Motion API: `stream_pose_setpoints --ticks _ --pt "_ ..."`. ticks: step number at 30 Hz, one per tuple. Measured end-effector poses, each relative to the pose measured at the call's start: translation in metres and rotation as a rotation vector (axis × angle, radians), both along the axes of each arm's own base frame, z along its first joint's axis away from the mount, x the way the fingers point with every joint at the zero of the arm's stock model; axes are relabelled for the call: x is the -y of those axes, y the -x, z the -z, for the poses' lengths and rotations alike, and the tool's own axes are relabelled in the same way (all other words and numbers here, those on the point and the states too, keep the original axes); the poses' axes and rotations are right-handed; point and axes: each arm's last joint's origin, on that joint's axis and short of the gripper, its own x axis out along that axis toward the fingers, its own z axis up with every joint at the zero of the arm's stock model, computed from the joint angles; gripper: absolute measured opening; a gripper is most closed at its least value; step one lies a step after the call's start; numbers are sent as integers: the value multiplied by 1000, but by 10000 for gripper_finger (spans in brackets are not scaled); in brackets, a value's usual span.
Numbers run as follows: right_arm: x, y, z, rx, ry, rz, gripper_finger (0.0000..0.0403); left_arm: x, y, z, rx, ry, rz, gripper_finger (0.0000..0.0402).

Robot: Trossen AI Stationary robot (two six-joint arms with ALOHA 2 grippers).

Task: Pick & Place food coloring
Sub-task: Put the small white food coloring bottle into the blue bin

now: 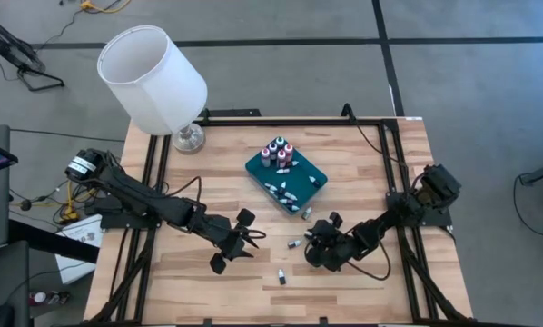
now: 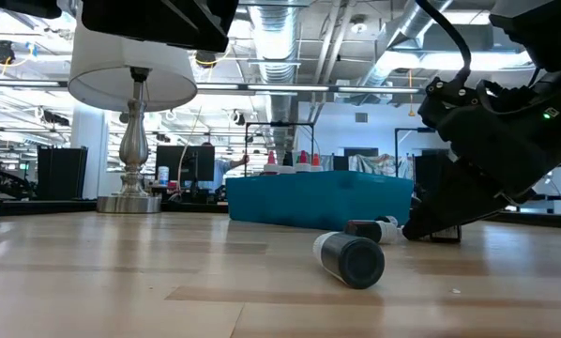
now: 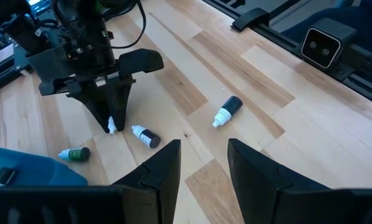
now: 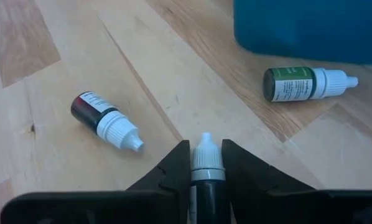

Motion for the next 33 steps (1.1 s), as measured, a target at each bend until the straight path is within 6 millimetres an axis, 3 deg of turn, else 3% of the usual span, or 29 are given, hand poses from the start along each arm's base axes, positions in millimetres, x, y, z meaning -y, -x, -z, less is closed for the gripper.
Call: stream_pose_setpoints --ticks 27,33 --pt "-5 -8 -7 -73 102 -114 76 -3 0 2 -17 -21 -104 128" --pt "-5 -6 -24 -57 121 -155 76 -4 1 6 -21 -9 -127 128"
